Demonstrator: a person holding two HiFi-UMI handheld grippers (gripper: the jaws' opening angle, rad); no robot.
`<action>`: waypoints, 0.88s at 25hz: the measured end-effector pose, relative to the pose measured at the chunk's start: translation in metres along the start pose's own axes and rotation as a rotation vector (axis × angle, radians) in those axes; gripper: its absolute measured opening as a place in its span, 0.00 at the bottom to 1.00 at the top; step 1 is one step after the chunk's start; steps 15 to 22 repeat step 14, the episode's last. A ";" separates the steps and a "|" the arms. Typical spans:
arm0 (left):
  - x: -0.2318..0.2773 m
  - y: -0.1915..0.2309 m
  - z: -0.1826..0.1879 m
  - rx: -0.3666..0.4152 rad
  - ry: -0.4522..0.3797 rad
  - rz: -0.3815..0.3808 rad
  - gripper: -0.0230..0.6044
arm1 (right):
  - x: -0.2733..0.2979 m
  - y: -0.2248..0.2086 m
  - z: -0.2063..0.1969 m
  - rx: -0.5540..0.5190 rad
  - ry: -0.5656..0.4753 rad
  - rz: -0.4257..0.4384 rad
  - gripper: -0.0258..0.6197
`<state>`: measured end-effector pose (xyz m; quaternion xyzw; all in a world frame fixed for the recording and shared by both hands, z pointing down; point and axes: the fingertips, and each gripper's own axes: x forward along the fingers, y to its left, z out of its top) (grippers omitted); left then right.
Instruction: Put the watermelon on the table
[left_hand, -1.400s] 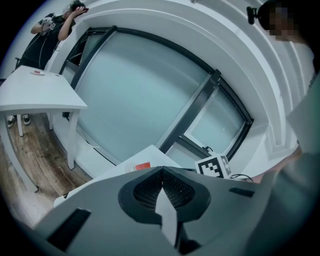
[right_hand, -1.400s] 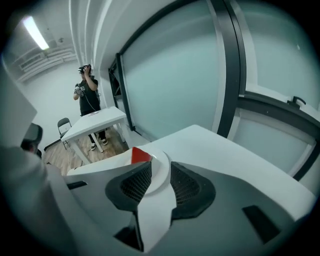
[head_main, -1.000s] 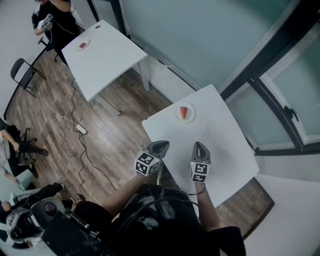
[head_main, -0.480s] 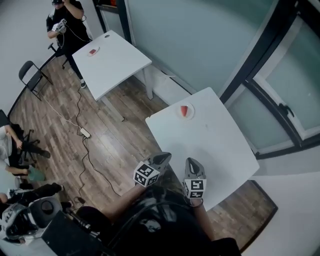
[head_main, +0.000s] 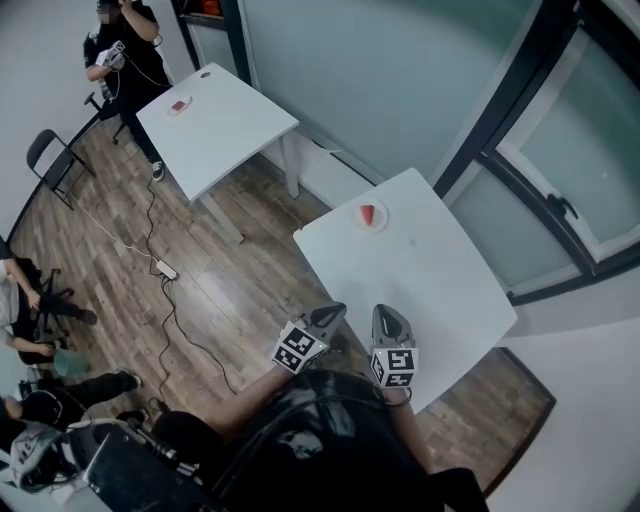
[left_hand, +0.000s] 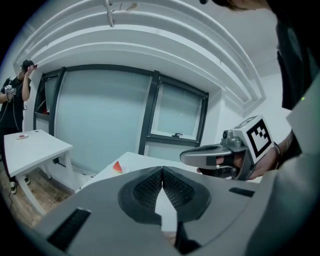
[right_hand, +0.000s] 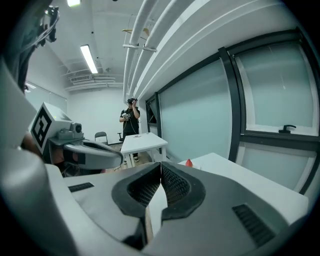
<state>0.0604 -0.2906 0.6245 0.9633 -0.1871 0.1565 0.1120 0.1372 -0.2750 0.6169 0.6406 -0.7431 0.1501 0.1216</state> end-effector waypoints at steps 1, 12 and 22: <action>-0.004 0.002 0.000 0.009 0.000 0.009 0.04 | 0.000 0.000 0.001 0.006 -0.001 -0.003 0.06; -0.018 0.027 -0.012 -0.026 0.006 0.051 0.04 | 0.006 0.004 -0.015 0.071 0.024 -0.001 0.06; -0.017 0.027 -0.014 -0.035 0.012 0.043 0.04 | 0.007 0.001 -0.017 0.094 0.025 -0.001 0.06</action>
